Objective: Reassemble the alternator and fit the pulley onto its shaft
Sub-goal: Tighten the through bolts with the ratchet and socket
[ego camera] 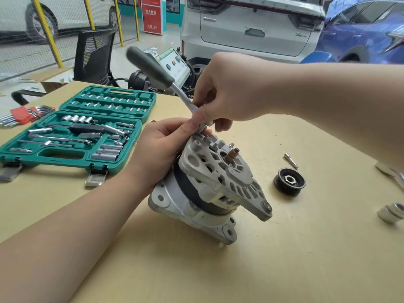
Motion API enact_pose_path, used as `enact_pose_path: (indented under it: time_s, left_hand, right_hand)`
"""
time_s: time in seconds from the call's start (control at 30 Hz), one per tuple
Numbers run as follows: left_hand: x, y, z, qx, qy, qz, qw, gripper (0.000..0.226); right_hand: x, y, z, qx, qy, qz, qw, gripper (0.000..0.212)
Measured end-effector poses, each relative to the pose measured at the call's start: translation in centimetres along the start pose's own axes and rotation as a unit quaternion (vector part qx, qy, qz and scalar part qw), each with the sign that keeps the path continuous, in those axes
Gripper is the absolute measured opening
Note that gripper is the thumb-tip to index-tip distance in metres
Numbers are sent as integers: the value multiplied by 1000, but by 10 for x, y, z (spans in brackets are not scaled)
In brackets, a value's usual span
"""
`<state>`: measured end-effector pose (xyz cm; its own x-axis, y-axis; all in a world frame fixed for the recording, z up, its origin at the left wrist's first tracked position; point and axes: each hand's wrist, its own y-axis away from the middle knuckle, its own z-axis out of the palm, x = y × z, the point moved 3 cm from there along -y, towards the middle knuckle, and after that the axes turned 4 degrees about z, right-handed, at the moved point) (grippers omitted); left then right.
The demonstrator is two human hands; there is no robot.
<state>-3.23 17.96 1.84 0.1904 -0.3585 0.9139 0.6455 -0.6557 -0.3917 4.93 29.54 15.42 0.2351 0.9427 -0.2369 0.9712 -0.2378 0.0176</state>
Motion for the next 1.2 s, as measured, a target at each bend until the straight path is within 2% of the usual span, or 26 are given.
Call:
enact_pose_path:
  time_s: [0.1, 0.2, 0.27, 0.4, 0.5, 0.53, 0.67, 0.83, 0.9, 1.07, 1.2]
  left_hand:
    - [-1, 0, 0, 2, 4, 15, 1000, 29]
    - [-2, 0, 0, 5, 15, 8, 1000, 28]
    - [-2, 0, -1, 6, 18, 1, 1000, 24]
    - [-4, -2, -2, 22, 16, -3, 1000, 17]
    - [-4, -2, -2, 16, 10, -1, 1000, 22]
    - [-3, -2, -2, 13, 9, -1, 1000, 16]
    - [-1, 0, -2, 6, 8, 1, 1000, 24]
    - [0, 2, 0, 14, 11, 6, 1000, 19]
    - [0, 1, -1, 12, 7, 4, 1000, 17]
    - [-1, 0, -3, 10, -4, 0, 1000, 18]
    - [2, 0, 1, 9, -5, 2, 1000, 20]
  right_hand:
    - [9, -6, 4, 5, -95, 87, 992, 29]
    - [11, -5, 4, -11, -140, 71, 987, 25]
    - [8, -1, 1, -19, -109, 16, 994, 21]
    - [1, 6, -5, -14, 39, -94, 995, 25]
    - [3, 6, -4, 4, 60, -113, 992, 26]
    - [4, 6, -3, 14, 47, -106, 993, 23]
    - [9, 4, 4, 18, -44, -27, 998, 22]
    - [22, -1, 15, 30, -187, 86, 978, 36]
    - [23, -2, 14, 18, -206, 88, 974, 35]
    - [10, 5, 1, 0, -59, -62, 996, 22]
    - [5, 11, -3, -7, 25, -109, 994, 32]
